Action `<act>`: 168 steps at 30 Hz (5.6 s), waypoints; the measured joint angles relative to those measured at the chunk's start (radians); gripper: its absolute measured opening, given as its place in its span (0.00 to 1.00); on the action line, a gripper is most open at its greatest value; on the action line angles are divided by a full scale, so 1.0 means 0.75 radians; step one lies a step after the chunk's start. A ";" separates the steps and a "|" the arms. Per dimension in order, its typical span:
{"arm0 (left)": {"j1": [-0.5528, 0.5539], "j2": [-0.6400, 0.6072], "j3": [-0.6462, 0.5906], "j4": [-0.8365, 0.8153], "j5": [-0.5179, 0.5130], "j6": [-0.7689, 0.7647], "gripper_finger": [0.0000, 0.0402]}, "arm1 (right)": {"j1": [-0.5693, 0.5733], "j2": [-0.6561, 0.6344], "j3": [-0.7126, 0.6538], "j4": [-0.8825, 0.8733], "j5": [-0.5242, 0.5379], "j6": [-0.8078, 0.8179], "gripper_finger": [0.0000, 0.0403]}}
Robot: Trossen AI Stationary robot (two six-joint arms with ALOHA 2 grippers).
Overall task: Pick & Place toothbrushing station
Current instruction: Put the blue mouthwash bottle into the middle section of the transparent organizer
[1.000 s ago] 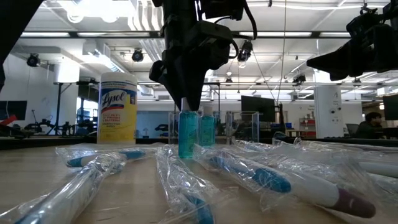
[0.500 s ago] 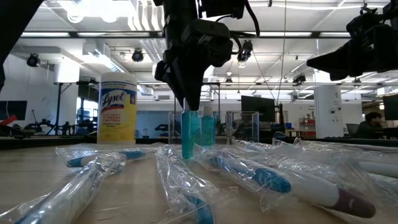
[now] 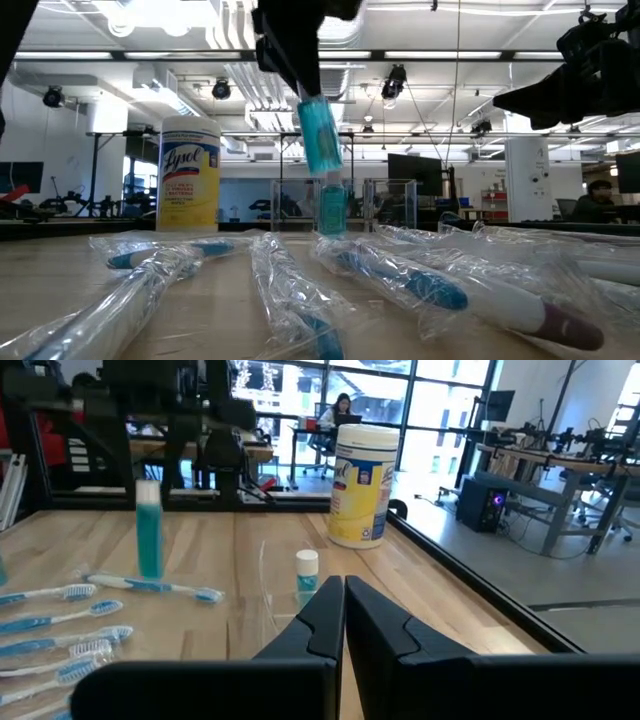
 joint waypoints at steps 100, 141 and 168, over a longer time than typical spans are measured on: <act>-0.090 -1.223 -1.076 0.635 -0.243 0.130 0.25 | 0.000 -0.002 0.000 0.003 0.031 0.005 0.02; 0.174 0.114 0.221 -0.114 -0.263 0.671 0.25 | 0.000 -0.002 -0.001 0.004 0.032 -0.022 0.02; 0.240 0.149 0.153 -0.071 -0.240 0.746 0.25 | 0.000 -0.002 0.000 0.004 0.034 -0.020 0.02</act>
